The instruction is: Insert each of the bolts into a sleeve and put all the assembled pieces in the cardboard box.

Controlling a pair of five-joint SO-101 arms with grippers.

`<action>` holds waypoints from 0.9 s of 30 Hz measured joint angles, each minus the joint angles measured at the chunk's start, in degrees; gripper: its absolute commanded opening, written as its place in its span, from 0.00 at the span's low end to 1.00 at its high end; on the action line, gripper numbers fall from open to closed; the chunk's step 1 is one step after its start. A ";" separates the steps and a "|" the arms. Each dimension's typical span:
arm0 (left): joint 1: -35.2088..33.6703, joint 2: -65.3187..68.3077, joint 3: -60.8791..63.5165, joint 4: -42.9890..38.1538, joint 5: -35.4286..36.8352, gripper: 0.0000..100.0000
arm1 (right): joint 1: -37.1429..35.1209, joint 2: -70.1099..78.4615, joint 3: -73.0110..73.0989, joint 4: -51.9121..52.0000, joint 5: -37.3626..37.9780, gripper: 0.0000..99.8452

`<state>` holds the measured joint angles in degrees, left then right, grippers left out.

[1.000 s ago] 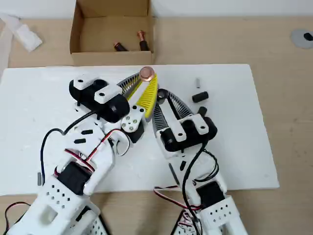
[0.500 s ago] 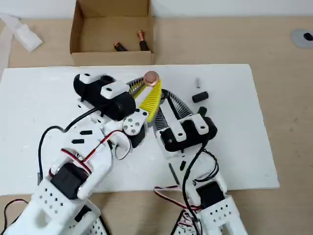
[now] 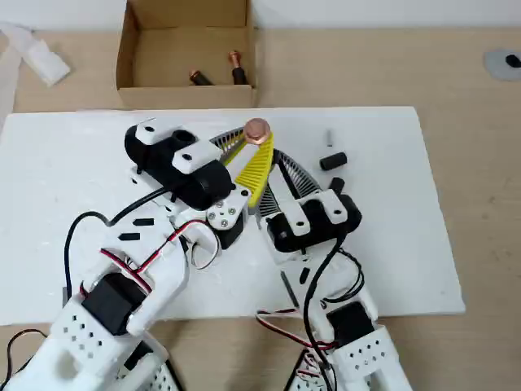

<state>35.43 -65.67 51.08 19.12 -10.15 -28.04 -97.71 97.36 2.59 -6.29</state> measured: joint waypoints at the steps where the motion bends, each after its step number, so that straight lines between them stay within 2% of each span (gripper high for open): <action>1: 0.00 0.53 -0.09 0.00 0.00 0.01 | 0.00 0.00 0.00 0.00 0.00 0.01; 17: 0.00 4.84 0.00 0.00 -0.26 0.02 | 0.00 0.00 0.00 0.00 0.00 0.01; 20: 0.00 4.92 0.00 0.00 -2.11 0.02 | 0.00 0.00 0.00 0.00 0.00 0.01; 27: 0.00 4.84 -0.09 0.44 -3.25 0.10 | 0.00 0.00 0.00 0.00 0.00 0.01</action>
<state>35.43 -60.84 50.99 19.56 -13.41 -28.04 -97.71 97.36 2.59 -6.29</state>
